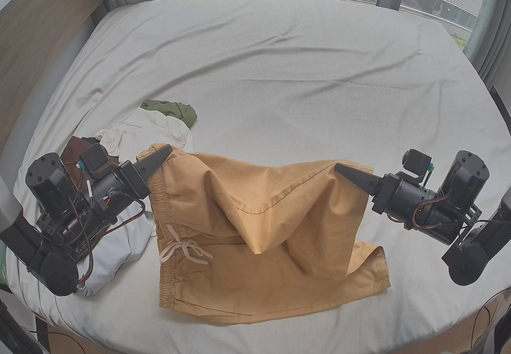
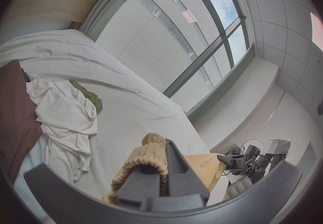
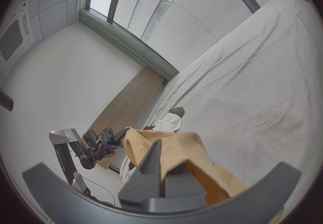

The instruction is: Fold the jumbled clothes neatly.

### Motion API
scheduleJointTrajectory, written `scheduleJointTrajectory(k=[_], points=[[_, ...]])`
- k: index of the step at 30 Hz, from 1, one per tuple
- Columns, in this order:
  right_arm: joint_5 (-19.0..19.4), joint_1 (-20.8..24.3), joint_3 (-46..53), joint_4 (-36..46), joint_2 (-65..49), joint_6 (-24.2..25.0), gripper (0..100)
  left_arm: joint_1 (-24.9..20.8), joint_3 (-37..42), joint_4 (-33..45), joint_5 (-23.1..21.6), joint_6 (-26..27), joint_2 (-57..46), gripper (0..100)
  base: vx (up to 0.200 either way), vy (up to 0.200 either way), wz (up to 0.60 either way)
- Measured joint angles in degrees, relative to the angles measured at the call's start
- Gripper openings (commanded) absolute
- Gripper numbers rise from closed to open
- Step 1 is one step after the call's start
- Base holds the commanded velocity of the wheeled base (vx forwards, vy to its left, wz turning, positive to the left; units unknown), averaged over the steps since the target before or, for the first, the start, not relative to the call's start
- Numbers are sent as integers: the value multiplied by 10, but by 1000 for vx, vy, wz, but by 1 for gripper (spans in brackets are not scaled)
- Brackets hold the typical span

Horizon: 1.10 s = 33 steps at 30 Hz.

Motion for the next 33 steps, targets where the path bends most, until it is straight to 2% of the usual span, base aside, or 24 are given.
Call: scheduleJointTrajectory(k=[8, 18, 33], points=[[0, -24, -3, 0, -7, 0, 0, 24, -9, 0, -6, -10, 2, 0, 0, 0, 0], [2, -54, -9, 1, -9, 0, 0, 26, -11, 0, -4, -15, 8, 0, 0, 0, 0], [25, -103, -22, 0, -8, 1, 0, 26, -17, 0, -2, -11, 30, 0, 0, 0, 0]])
